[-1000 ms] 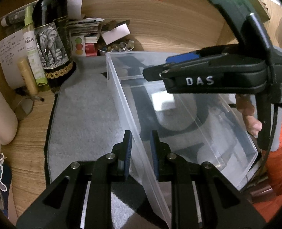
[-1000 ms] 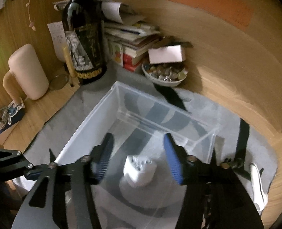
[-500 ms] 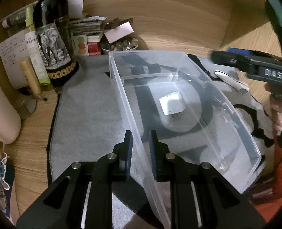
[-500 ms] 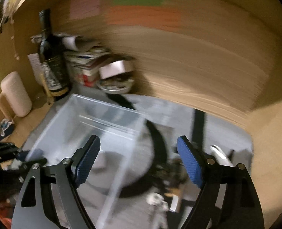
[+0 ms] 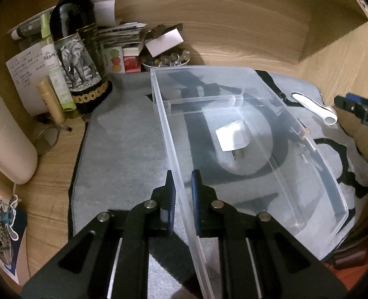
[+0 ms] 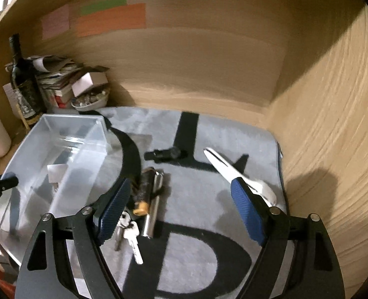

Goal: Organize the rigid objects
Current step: 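Grasp the silver flashlight on the mat with the right tool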

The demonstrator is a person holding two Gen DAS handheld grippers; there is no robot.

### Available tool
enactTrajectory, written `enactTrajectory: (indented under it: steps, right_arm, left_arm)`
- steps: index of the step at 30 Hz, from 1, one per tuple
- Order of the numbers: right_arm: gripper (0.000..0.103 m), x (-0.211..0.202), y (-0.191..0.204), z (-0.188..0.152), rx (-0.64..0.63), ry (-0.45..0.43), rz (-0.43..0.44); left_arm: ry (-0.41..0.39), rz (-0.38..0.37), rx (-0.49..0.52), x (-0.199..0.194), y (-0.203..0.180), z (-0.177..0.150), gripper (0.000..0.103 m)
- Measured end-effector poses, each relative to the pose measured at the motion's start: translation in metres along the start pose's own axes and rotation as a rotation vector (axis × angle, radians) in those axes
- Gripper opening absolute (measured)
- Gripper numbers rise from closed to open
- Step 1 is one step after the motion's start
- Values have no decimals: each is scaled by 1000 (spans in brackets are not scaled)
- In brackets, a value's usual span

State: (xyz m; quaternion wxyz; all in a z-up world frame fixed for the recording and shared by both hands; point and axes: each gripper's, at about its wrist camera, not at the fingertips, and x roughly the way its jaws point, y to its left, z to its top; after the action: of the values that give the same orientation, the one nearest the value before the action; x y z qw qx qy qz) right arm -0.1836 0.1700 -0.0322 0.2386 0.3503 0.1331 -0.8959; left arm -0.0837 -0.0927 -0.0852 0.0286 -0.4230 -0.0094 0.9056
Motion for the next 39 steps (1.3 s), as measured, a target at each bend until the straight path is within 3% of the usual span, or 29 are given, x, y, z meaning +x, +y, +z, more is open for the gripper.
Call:
enactTrajectory:
  steps: [13,15,17,22,26,34,39]
  right_arm:
    - [78,74,1,-32,12,234,66]
    - [76,76,5,-30,-2,229,56]
    - [59,78,6,-28,-10,226,57]
    - [43,84,13,-25,-35,240,69]
    - [14,81,18,-25,-62,233,92]
    - [14,60,6,-31,-35,200,85]
    - [14,38,-9,-29,17,126,59]
  left_arm:
    - [16,0,-11,1,0,3,11]
    - [14,0,-9,1,0,2,11]
    - [11,-3,-10,1,0,2,11]
    - [7,-8,-9,2,1,1,11]
    - [3,-9,-9,2,1,1,11]
    - [-1,-9,-20,1,1,0,11]
    - [-6,-3,-27,2,0,0,11]
